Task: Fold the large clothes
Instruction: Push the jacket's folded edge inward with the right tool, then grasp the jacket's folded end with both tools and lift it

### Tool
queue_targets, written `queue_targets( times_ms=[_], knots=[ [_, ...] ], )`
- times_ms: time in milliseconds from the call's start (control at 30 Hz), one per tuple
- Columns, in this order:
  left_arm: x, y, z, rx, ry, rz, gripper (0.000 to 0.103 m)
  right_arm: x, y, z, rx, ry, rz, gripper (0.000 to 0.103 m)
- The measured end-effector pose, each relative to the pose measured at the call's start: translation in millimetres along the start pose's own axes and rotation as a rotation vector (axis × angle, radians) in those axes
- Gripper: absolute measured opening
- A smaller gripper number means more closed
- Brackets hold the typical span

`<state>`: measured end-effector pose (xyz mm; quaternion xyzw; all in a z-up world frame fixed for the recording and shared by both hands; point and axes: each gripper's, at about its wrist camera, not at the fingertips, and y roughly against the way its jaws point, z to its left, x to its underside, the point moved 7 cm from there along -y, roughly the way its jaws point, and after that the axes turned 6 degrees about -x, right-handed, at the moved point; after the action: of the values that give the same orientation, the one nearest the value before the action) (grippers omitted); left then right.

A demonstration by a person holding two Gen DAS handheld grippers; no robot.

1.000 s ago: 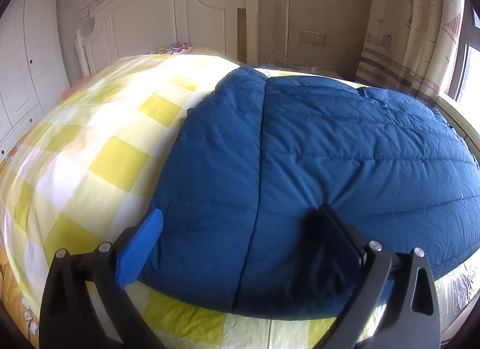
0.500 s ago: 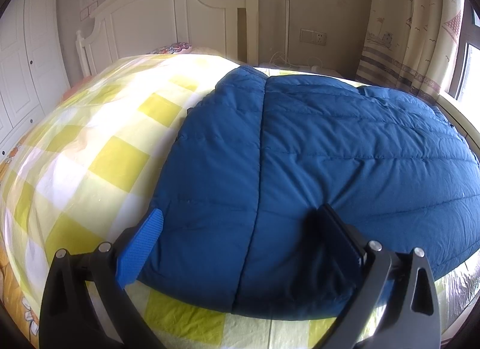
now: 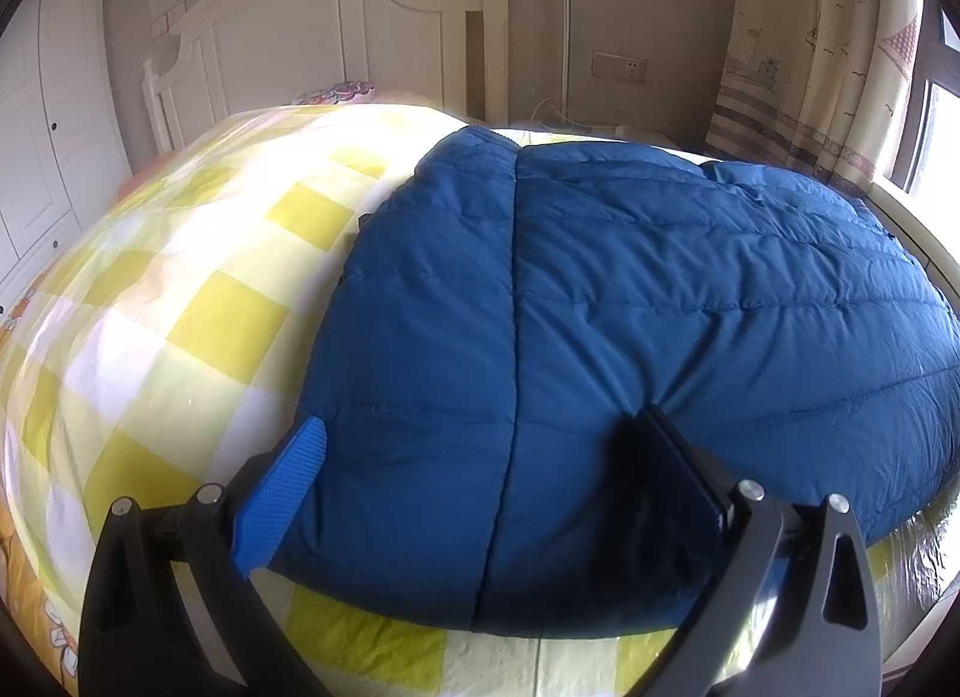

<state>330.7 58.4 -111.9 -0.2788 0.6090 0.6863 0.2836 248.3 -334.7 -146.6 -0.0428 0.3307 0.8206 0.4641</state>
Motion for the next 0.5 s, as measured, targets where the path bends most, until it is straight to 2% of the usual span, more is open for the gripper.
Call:
queue_targets(
  times_ms=[33, 100, 200, 300, 367, 400, 433, 467, 500],
  knots=[
    [0.2, 0.3, 0.4, -0.002, -0.002, -0.002, 0.101, -8.0, 7.1, -10.9, 0.024, -0.060, -0.050, 0.087],
    [1.0, 1.7, -1.7, -0.010, -0.009, -0.004, 0.101, -22.3, 12.6, -21.5, 0.073, -0.108, -0.144, 0.084],
    [1.8, 2.0, -3.1, -0.017, -0.012, -0.003, 0.101, -22.1, -9.6, -4.6, 0.104, -0.003, -0.105, 0.093],
    [2.0, 2.8, -4.5, -0.023, -0.010, 0.000, 0.101, -19.3, -13.5, -1.0, 0.050, 0.048, -0.074, 0.093],
    [2.1, 5.4, -6.6, -0.021, -0.011, -0.002, 0.101, -22.3, -8.6, 0.7, -0.042, 0.020, -0.087, 0.093],
    [1.4, 7.8, -7.6, -0.021, -0.013, -0.001, 0.101, -25.2, -1.7, -2.5, -0.090, -0.008, -0.114, 0.082],
    [0.0, 10.7, -8.8, -0.027, -0.016, 0.011, 0.101, -29.0, 2.6, -3.7, -0.121, -0.020, -0.134, 0.063],
    [-3.7, 16.8, -11.3, -0.033, -0.020, 0.019, 0.099, -32.7, 9.5, -5.6, -0.173, -0.026, -0.149, 0.056],
    [-10.3, 27.4, -15.9, -0.024, -0.021, 0.007, 0.098, -36.4, 16.4, -6.8, -0.217, -0.032, -0.164, 0.044]
  ],
)
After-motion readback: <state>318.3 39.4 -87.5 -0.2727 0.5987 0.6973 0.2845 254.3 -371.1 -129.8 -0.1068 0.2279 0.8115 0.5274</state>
